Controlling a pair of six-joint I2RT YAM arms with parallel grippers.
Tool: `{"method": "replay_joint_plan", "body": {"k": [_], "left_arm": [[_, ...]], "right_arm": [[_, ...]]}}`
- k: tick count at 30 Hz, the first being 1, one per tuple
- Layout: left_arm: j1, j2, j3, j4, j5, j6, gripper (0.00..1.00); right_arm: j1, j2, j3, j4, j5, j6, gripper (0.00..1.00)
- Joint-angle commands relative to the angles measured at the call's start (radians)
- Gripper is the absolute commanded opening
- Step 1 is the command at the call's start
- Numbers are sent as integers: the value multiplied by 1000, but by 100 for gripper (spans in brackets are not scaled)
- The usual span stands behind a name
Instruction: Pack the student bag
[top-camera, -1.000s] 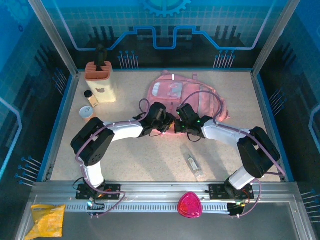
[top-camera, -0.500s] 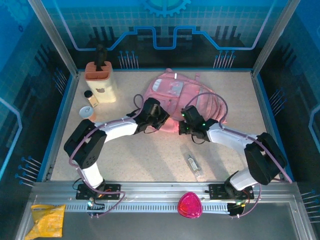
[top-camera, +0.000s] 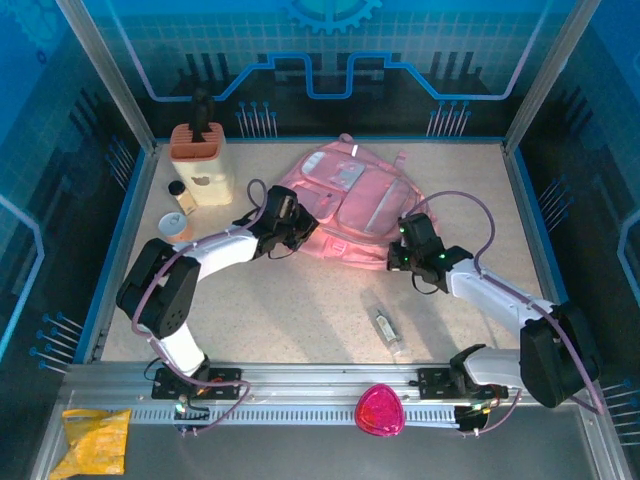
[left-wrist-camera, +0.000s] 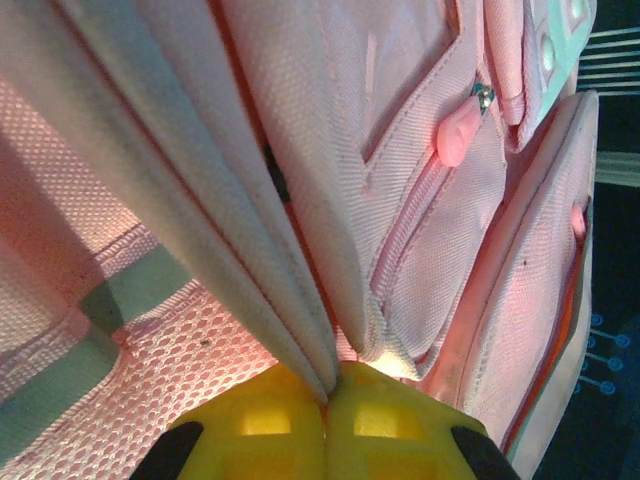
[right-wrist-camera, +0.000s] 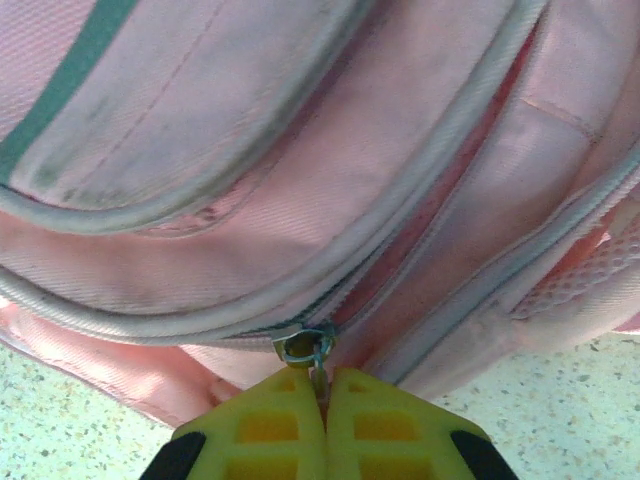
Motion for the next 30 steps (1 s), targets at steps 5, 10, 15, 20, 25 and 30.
{"method": "replay_joint_plan", "body": {"k": [5,10,15,20,25,30], "left_arm": [[55,66,158,-60,-60,157,0],[92,138,286,-152,9,237,0],[112,114,319,-219,-12,307,27],[126,-15,199,-203,5,291,40],[85,-157,-16,-61,37,142,45],[-29,-224,-154,48,-11,-29,54]], "right_arm": [[65,-12,18,-68,21,-11,0],[183,16,41,-57,33,45,0],[258,52,67,-12,10,92,0],[251,53,63,1,17,83,0],[244,51,49,-7,21,69,0],[245,36,25,-1,23,73,0]]}}
